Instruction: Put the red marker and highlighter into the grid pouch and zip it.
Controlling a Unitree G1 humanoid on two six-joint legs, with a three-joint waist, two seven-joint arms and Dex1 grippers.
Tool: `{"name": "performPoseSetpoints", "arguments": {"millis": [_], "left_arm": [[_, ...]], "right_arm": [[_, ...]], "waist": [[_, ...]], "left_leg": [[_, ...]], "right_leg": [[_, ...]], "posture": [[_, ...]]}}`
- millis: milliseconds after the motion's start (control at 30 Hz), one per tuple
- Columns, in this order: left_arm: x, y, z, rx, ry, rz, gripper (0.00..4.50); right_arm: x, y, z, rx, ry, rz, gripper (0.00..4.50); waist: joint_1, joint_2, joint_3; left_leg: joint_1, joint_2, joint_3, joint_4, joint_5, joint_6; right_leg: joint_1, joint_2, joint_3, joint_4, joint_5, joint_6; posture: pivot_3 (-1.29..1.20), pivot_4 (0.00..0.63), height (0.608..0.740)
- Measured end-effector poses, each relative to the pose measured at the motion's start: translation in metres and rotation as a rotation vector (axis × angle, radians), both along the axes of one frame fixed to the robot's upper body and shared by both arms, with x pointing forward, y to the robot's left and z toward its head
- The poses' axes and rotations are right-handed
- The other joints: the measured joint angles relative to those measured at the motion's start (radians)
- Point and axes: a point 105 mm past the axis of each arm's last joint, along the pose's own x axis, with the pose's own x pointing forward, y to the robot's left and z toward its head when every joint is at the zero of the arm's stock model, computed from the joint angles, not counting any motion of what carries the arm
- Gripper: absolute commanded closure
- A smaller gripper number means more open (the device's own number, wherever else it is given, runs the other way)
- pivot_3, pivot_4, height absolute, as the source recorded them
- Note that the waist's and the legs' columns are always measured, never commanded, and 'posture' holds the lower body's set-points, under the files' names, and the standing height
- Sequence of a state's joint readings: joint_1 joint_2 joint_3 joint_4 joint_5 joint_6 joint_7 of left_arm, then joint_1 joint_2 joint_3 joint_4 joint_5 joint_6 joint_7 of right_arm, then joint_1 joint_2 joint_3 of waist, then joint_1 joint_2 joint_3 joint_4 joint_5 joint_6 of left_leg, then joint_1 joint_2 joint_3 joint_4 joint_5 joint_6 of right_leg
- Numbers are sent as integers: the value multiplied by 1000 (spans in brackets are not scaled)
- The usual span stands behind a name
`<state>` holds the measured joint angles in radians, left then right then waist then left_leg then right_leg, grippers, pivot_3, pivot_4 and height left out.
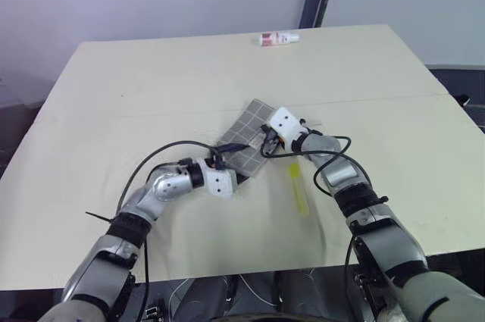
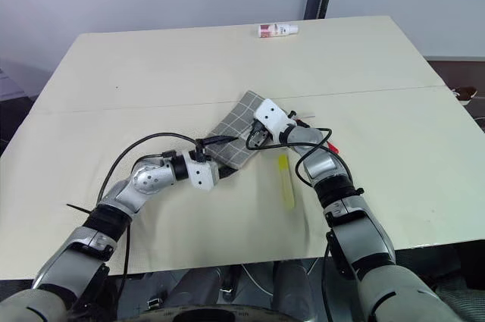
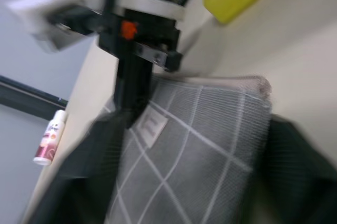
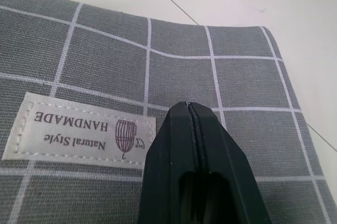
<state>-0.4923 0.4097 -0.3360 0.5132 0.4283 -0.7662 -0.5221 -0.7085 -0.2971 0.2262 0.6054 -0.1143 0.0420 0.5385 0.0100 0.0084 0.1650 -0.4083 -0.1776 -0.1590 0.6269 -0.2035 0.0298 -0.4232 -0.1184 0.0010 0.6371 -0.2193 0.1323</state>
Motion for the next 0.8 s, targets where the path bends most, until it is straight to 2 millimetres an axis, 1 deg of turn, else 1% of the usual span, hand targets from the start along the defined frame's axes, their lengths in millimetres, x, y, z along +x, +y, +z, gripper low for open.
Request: {"name": "performPoseSetpoints", "arguments": {"millis": [100,133,200,267,333,367,400,533,600,700,767,800], "left_arm": [[6,1,8,4,-25,3,3833],[6,1,10,2,-32,3,4468],[8,1,11,1,-35,9,4468],[8,2,11,-1,-32,13,4468],[9,2,12,-9,-27,18,4500],[8,2,12,-16,-24,20,4500],[8,2,13,-19,-22,20,4500],[9,3,13,-32,-13,32,4500],[7,5,14,-37,-18,34,4500],[3,10,15,-45,-38,27,4500],[0,18,17,-55,-57,23,4500],[-1,22,17,-54,-64,25,4500]], "right_arm": [[-1,-2,0,-3,0,-4,4500],[-1,-2,0,-3,1,-5,4500],[-1,-2,0,-4,1,-5,4500],[-1,-3,-1,-3,7,-2,4500],[-4,-3,-1,24,26,11,3950],[-5,-2,1,50,35,20,3622],[-5,-2,3,69,40,25,3148],[-7,-2,22,142,10,33,985],[-11,-2,34,185,-3,46,35],[-19,-7,51,233,-24,54,35],[-24,-18,60,242,-40,40,35],[-27,-23,62,239,-40,32,35]], "waist": [[2,2,-1],[2,4,-3],[1,6,-5],[1,6,-5],[1,7,-5],[1,7,-5],[0,7,-5],[1,7,-5],[1,6,-5],[-1,6,-5],[-2,6,-5],[-2,6,-5]], "left_leg": [[0,0,-1,0,0,0],[0,0,-1,0,0,0],[1,0,0,0,0,0],[1,0,-1,0,0,0],[1,0,-1,0,0,0],[1,0,-1,0,0,0],[1,0,-1,0,0,0],[1,0,-1,-1,0,0],[0,0,-1,-2,0,0],[0,0,-1,-6,0,0],[0,0,-1,-10,0,-1],[0,0,-1,-12,1,-1]], "right_leg": [[0,0,0,0,0,0],[0,0,0,0,0,0],[1,0,0,0,0,0],[1,0,0,1,0,0],[1,0,0,1,0,0],[0,0,0,1,0,0],[0,0,0,1,0,0],[0,0,0,0,0,0],[-1,0,0,0,0,0],[-3,0,1,0,0,1],[-3,0,2,-1,0,1],[-3,0,2,-1,0,1]], "posture": [[0,150,740],[0,150,740],[0,150,740],[0,150,740],[0,150,740],[0,150,740],[0,150,740],[0,150,740],[0,150,740],[0,150,740],[0,150,740],[0,150,740]]}}
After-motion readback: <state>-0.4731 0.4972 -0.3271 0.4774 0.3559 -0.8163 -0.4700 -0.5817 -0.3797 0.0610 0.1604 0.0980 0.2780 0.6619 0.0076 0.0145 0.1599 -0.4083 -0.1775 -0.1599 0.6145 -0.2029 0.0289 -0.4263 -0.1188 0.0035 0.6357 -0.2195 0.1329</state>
